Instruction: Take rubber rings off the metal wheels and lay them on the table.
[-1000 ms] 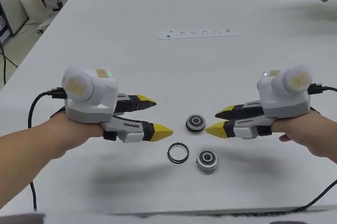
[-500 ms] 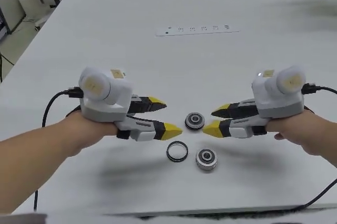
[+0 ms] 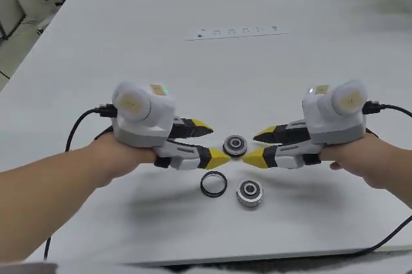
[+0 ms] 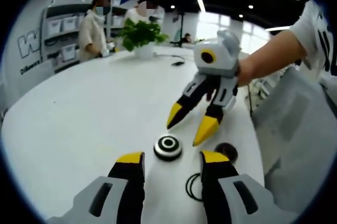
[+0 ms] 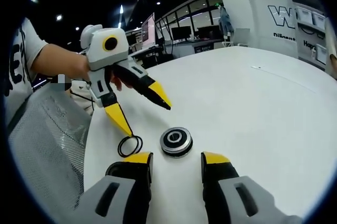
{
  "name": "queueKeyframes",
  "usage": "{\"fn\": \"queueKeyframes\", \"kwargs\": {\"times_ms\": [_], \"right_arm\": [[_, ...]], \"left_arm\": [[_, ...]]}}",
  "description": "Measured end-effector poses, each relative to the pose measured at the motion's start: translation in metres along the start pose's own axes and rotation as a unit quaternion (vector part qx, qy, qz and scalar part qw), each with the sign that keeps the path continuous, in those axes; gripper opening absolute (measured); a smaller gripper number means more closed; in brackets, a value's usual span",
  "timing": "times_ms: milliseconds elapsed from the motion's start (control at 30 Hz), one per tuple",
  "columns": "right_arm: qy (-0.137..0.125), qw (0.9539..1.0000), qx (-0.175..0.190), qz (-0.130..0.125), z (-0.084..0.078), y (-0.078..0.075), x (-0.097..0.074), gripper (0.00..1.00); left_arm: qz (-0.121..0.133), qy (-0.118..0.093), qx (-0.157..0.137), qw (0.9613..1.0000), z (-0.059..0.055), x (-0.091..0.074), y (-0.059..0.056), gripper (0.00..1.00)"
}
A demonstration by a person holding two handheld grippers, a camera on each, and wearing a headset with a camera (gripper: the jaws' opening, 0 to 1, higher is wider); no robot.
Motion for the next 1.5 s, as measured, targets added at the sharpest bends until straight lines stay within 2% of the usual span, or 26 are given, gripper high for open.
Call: {"fn": "queueKeyframes", "kwargs": {"times_ms": [333, 733, 833, 900, 1033, 1200, 1367, 1500], "right_arm": [[0.003, 1.0, -0.001, 0.003, -0.002, -0.001, 0.002, 0.33], [0.0, 1.0, 0.005, 0.007, -0.002, -0.001, 0.004, 0.32], [0.002, 1.0, 0.005, 0.007, -0.003, -0.001, 0.004, 0.32], [0.002, 1.0, 0.005, 0.006, -0.003, -0.001, 0.004, 0.32], [0.0, 1.0, 0.004, 0.006, -0.002, -0.002, 0.004, 0.32], [-0.005, 1.0, 0.003, 0.006, 0.001, -0.001, 0.006, 0.31], [-0.007, 0.9999, -0.001, 0.008, 0.003, 0.005, 0.013, 0.31], [-0.013, 0.9999, -0.008, -0.003, 0.004, 0.003, 0.016, 0.3]], "left_arm": [[-0.007, 0.003, 0.005, 1.0, 0.003, 0.013, 0.0, 0.34], [-0.009, 0.022, 0.018, 0.9995, 0.003, 0.027, 0.002, 0.23], [-0.01, 0.021, 0.018, 0.9996, 0.004, 0.028, 0.003, 0.21], [-0.012, 0.026, 0.035, 0.999, 0.006, 0.03, 0.002, 0.19], [0.001, 0.035, 0.046, 0.9983, 0.006, 0.031, 0.003, 0.14], [0.009, 0.036, 0.048, 0.9982, 0.007, 0.031, 0.003, 0.14], [0.016, 0.032, 0.038, 0.9986, 0.008, 0.032, 0.002, 0.13], [0.02, 0.03, 0.032, 0.9988, 0.008, 0.032, 0.0, 0.13]]}}
Point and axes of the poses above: the centre of the closed fingertips' face, and the gripper's own axes: x roughly forward along the fingers, y roughly to its left, z roughly out of its top, the point moved 9 cm from there along -x, roughly backward along the fingers, and after that the axes turned 13 degrees about x, right-handed, at the moved point
